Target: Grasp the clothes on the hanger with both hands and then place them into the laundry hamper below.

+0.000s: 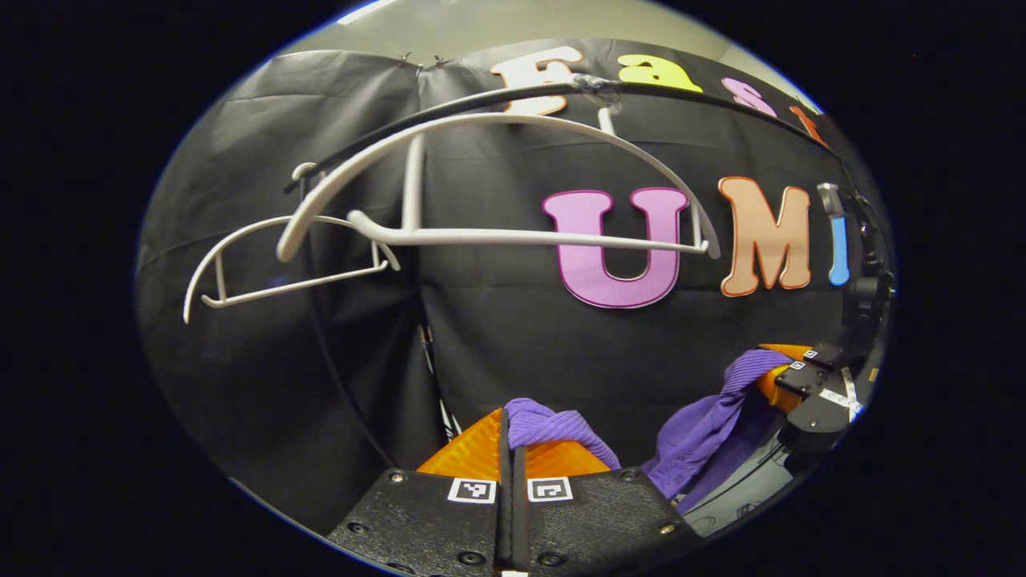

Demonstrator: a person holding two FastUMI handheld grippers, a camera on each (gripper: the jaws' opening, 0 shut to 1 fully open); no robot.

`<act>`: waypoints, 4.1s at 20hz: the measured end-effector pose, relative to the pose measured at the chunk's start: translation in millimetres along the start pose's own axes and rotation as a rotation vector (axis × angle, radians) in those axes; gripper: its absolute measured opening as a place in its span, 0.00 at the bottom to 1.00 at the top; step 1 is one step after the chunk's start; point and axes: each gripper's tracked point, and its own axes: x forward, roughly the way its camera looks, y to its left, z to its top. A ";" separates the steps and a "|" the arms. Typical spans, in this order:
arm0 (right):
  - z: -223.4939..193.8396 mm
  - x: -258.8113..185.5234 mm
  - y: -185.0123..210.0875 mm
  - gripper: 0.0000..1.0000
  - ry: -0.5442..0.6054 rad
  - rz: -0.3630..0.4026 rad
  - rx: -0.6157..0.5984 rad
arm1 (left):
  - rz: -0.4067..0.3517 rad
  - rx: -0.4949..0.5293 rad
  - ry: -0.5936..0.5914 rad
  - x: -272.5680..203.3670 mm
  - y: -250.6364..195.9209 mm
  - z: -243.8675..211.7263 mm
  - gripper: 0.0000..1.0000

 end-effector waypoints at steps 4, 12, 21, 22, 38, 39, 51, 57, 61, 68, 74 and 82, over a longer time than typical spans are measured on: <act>-11.7 -6.5 10.4 0.06 0.021 0.028 -0.014 | -0.069 -0.018 0.056 16.2 -18.6 -21.5 0.00; -70.6 -17.6 24.0 0.06 0.169 0.071 -0.019 | -0.155 -0.035 0.202 40.4 -43.0 -83.6 0.00; -128.0 -23.5 35.9 0.06 0.324 0.124 -0.043 | -0.215 0.006 0.356 43.4 -67.0 -144.4 0.00; -134.3 -22.5 36.9 0.06 0.343 0.129 -0.042 | -0.216 0.014 0.376 44.2 -66.5 -150.5 0.01; -172.5 -22.3 46.2 0.06 0.456 0.163 -0.020 | -0.329 0.020 0.542 36.2 -93.3 -199.9 0.15; -171.6 -21.7 46.5 0.06 0.455 0.164 -0.021 | -0.332 0.025 0.539 36.9 -94.6 -197.7 0.08; -179.0 -28.0 49.4 0.06 0.473 0.164 -0.013 | -0.345 -0.012 0.575 33.7 -100.7 -203.7 0.10; -178.1 -28.7 47.2 0.06 0.476 0.159 -0.009 | -0.343 -0.018 0.589 28.5 -97.5 -207.7 0.10; -171.9 -33.7 45.8 0.06 0.461 0.151 -0.005 | -0.350 -0.014 0.578 29.7 -96.5 -205.7 0.10; -139.7 -47.0 34.3 0.06 0.369 0.102 0.033 | -0.389 -0.024 0.474 17.8 -97.2 -171.4 0.10; -94.3 -73.8 17.0 0.06 0.256 0.030 0.064 | -0.432 -0.048 0.315 -6.4 -91.2 -112.7 0.10; -51.7 -133.5 12.8 0.06 0.163 -0.059 0.065 | -0.529 -0.042 0.170 -57.2 -91.3 -55.7 0.10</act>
